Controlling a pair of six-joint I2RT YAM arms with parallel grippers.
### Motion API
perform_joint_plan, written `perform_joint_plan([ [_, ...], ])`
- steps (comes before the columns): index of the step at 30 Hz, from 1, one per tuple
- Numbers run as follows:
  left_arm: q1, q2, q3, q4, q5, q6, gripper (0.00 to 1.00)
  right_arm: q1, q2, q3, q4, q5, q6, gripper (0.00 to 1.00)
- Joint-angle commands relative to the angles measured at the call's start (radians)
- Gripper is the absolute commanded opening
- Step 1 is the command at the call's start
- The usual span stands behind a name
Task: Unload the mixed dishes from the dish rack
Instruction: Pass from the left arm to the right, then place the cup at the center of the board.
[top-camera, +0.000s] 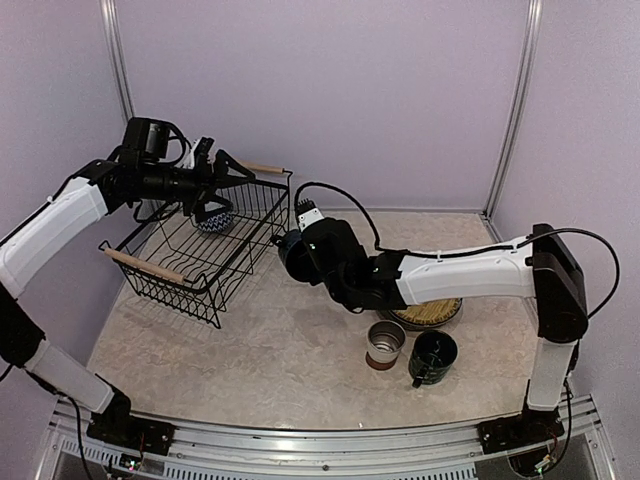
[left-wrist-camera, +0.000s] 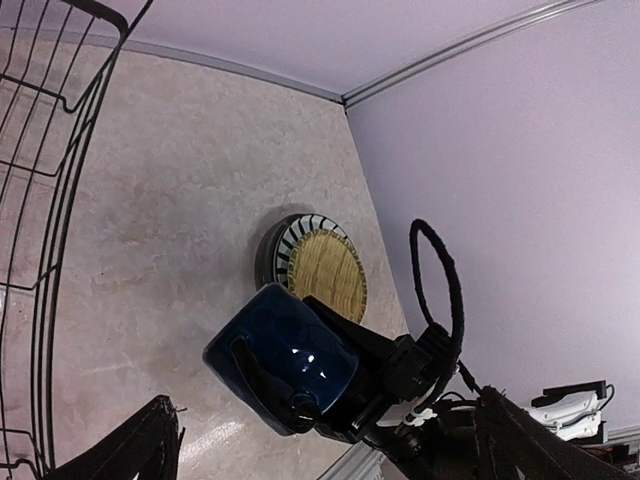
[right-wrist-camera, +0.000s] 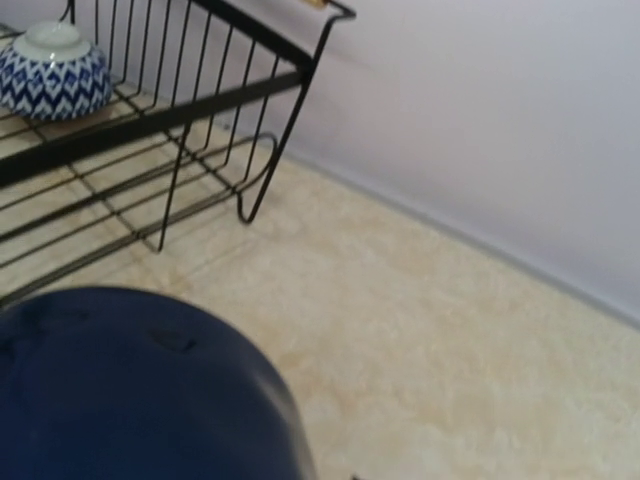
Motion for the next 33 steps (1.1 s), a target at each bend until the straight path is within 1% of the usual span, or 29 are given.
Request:
perform_joint_plan([
  [1, 0.027, -0.064, 0.062, -0.066, -0.103, 0.161, 0.99, -0.004, -0.113, -0.032, -0.056, -0.047, 0.129, 0.00],
  [3, 0.041, -0.084, 0.066, -0.063, -0.142, 0.194, 0.99, -0.004, -0.137, -0.037, -0.100, -0.072, 0.166, 0.00],
  [6, 0.055, -0.114, 0.064, -0.051, -0.201, 0.249, 0.99, -0.006, -0.159, -0.030, -0.218, -0.121, 0.243, 0.00],
  [9, 0.065, -0.152, 0.040, -0.023, -0.266, 0.312, 0.99, -0.006, -0.171, -0.027, -0.305, -0.192, 0.321, 0.00],
  [11, 0.083, -0.177, 0.014, -0.002, -0.283, 0.326, 0.99, -0.006, -0.164, -0.015, -0.361, -0.249, 0.368, 0.00],
  [16, 0.129, -0.239, -0.053, 0.036, -0.291, 0.365, 0.99, -0.006, -0.115, 0.046, -0.541, -0.364, 0.460, 0.00],
  [20, 0.165, -0.293, -0.120, 0.069, -0.284, 0.365, 0.99, -0.007, -0.067, 0.105, -0.659, -0.453, 0.514, 0.00],
  [24, 0.169, -0.338, -0.141, 0.084, -0.285, 0.377, 0.99, -0.008, 0.011, 0.230, -0.807, -0.543, 0.547, 0.00],
  [27, 0.175, -0.355, -0.151, 0.098, -0.251, 0.369, 0.99, -0.007, 0.075, 0.310, -0.902, -0.603, 0.549, 0.00],
  [30, 0.177, -0.369, -0.161, 0.108, -0.246, 0.370, 0.99, -0.010, 0.131, 0.374, -0.979, -0.641, 0.548, 0.00],
  [33, 0.188, -0.368, -0.161, 0.107, -0.240, 0.369, 0.99, -0.013, 0.172, 0.413, -1.019, -0.672, 0.526, 0.00],
])
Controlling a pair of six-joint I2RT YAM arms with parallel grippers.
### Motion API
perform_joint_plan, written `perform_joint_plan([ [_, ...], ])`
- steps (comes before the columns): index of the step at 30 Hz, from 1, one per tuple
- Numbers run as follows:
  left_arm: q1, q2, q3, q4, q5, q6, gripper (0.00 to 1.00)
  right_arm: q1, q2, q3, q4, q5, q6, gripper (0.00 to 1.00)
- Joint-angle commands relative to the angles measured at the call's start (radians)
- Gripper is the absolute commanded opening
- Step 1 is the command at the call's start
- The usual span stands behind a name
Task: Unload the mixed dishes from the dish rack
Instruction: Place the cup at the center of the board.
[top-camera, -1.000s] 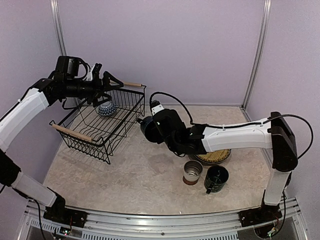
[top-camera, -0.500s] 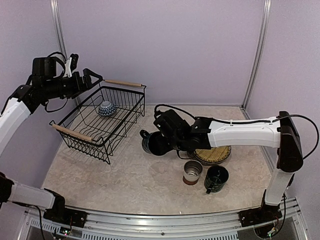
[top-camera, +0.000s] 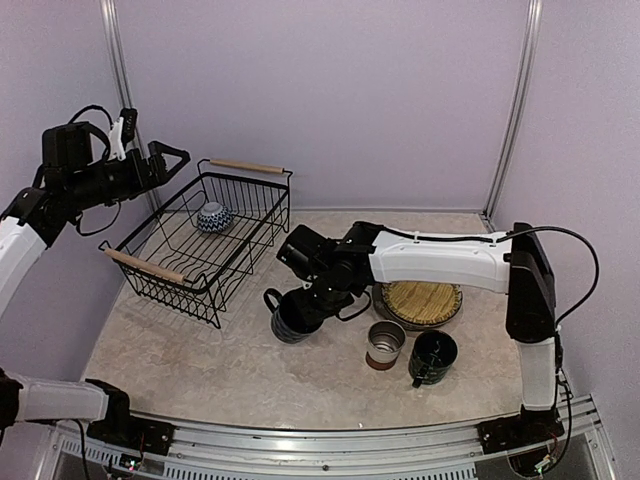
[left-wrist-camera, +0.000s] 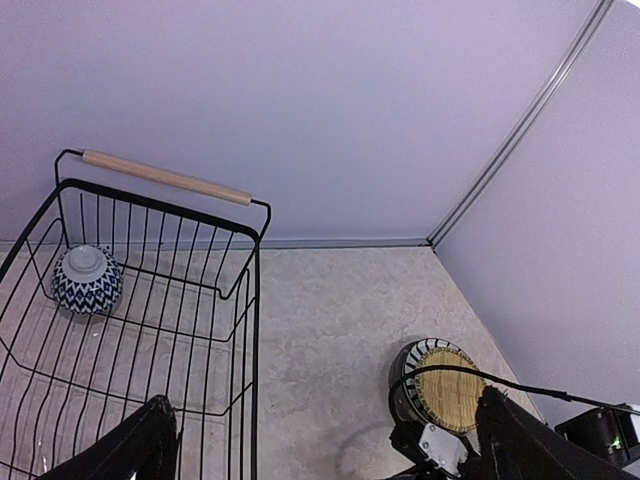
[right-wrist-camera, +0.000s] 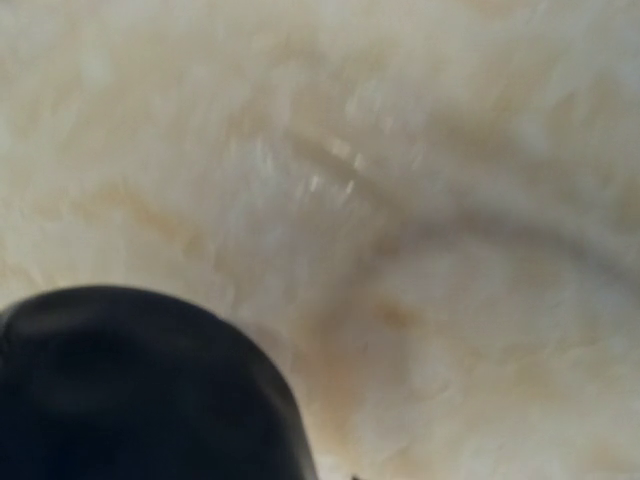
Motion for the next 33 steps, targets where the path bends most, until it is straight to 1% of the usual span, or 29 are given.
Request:
perform_joint_plan([
  [1, 0.023, -0.006, -0.017, 0.024, 0.023, 0.010, 0.99, -0.011, 0.046, 0.076, -0.107, -0.079, -0.002, 0.00],
  [4, 0.031, -0.005, -0.020, 0.027, 0.018, 0.010, 0.99, -0.030, 0.069, 0.104, -0.133, -0.119, -0.028, 0.00],
  [8, 0.032, -0.004, -0.027, 0.032, 0.015, 0.009, 0.99, -0.050, 0.092, 0.138, -0.218, -0.145, -0.052, 0.00],
  [14, 0.032, 0.006, -0.028, 0.033, 0.024, 0.003, 0.99, -0.048, 0.080, 0.100, -0.339, -0.138, -0.072, 0.00],
  [19, 0.042, 0.018, -0.027, 0.036, 0.047, -0.011, 0.99, -0.037, 0.043, 0.031, -0.337, -0.121, -0.055, 0.00],
  [29, 0.045, 0.027, -0.032, 0.038, 0.043, -0.012, 0.99, -0.001, 0.091, 0.039, -0.390, -0.039, -0.026, 0.00],
  [32, 0.049, 0.031, -0.032, 0.039, 0.047, -0.018, 0.99, 0.003, 0.089, 0.031, -0.377, -0.038, -0.022, 0.00],
  [33, 0.051, 0.031, -0.032, 0.039, 0.052, -0.021, 0.99, 0.002, 0.085, 0.022, -0.368, -0.039, -0.020, 0.02],
])
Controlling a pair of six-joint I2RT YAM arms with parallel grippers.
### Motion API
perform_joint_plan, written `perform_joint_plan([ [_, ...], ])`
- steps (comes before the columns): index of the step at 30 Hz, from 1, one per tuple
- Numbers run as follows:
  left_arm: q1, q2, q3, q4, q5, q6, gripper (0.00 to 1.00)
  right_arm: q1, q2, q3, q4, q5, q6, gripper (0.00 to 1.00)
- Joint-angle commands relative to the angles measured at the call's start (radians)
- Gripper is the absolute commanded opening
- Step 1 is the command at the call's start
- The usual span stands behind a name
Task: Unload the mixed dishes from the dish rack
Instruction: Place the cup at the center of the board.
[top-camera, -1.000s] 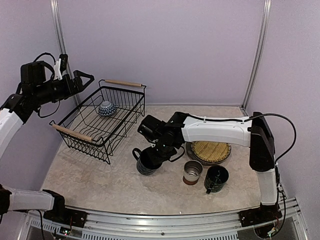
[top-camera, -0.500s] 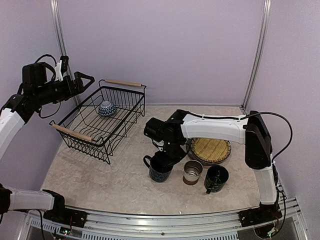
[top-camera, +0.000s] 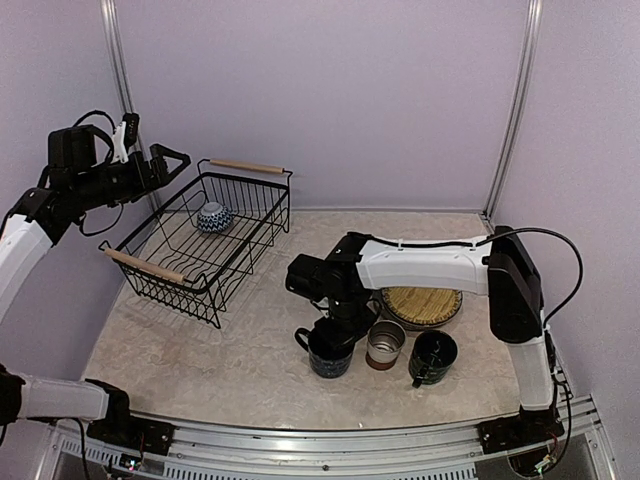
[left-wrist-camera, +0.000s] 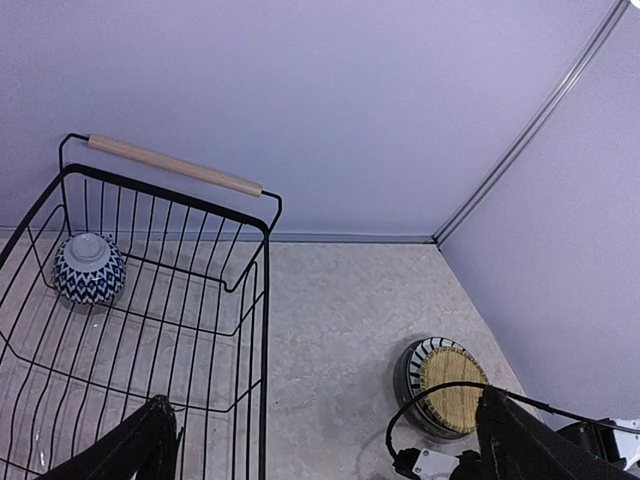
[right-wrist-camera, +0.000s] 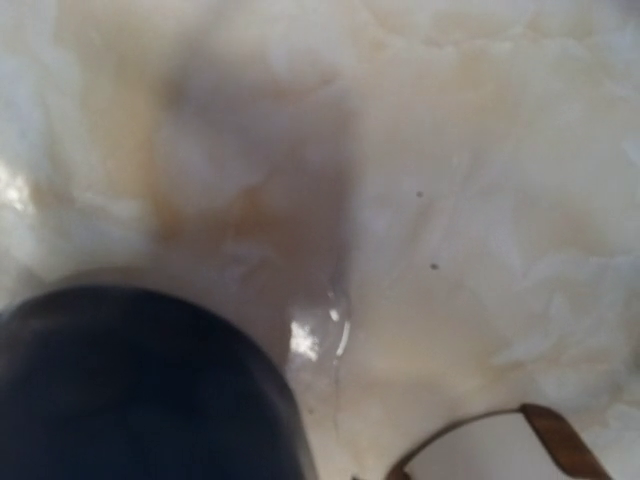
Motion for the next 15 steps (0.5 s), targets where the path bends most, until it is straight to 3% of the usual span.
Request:
perform_joint_plan([
  [1, 0.014, 0.009, -0.011, 0.017, 0.022, -0.012, 0.99, 0.009, -0.009, -0.009, 0.005, 0.022, 0.023, 0.05],
  [15, 0.025, 0.032, -0.020, 0.024, 0.020, -0.017, 0.99, 0.018, -0.052, -0.023, 0.014, 0.033, 0.036, 0.40],
])
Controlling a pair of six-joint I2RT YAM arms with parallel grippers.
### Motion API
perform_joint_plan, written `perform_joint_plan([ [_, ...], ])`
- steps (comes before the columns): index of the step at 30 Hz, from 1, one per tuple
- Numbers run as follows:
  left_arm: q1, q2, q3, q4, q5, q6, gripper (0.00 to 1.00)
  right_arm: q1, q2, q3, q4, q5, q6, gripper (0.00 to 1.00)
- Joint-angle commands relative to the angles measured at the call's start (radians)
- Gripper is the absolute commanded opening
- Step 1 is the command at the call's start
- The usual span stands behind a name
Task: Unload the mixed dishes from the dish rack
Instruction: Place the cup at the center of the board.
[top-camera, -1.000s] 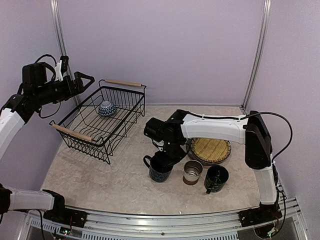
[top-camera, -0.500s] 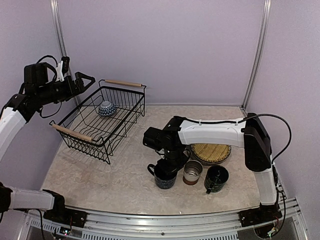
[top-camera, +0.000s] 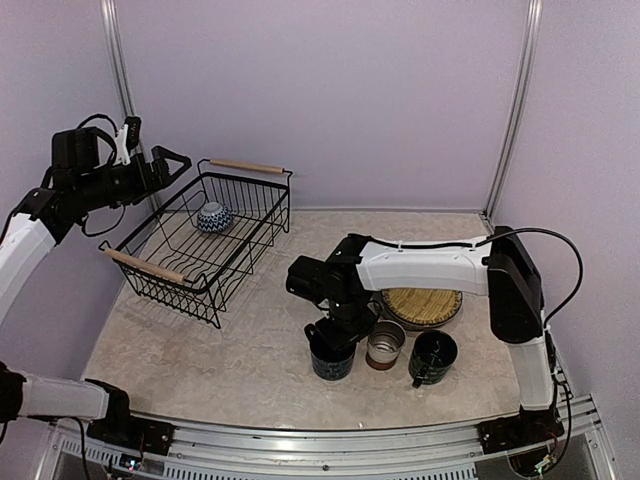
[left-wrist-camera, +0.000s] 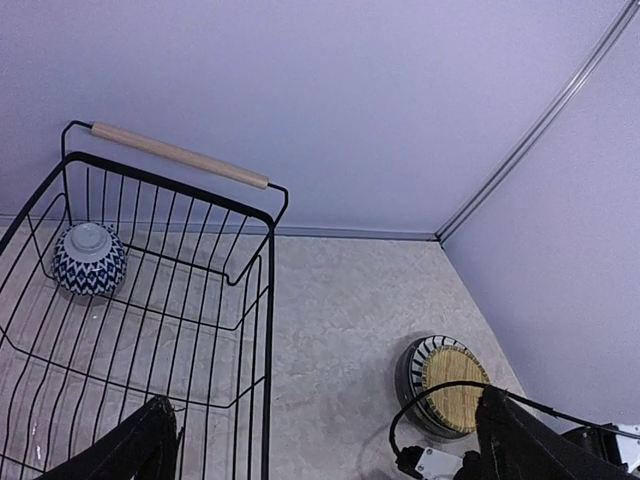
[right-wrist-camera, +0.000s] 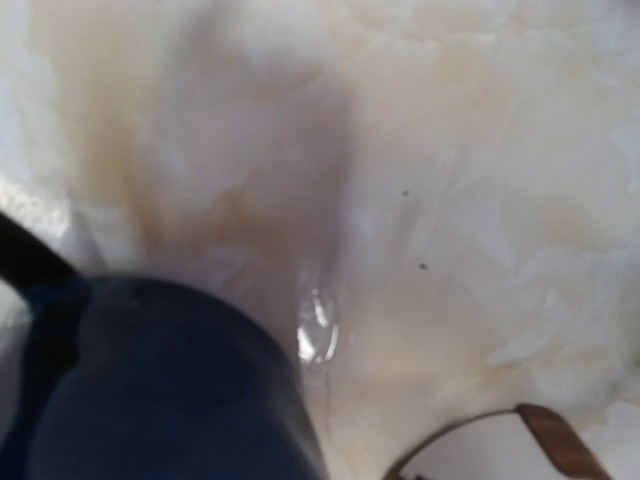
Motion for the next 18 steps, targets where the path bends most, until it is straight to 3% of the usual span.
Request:
perform_joint_plan([
  [1, 0.015, 0.021, -0.008, 0.016, 0.019, -0.007, 0.99, 0.015, -0.059, -0.011, 0.009, 0.021, 0.018, 0.42],
  [10, 0.031, 0.057, -0.013, 0.020, 0.028, -0.014, 0.99, 0.024, -0.148, -0.041, 0.045, 0.067, 0.049, 0.68],
  [18, 0.047, 0.102, -0.015, 0.015, 0.006, -0.006, 0.99, 0.025, -0.252, -0.115, 0.169, 0.093, 0.061, 0.79],
])
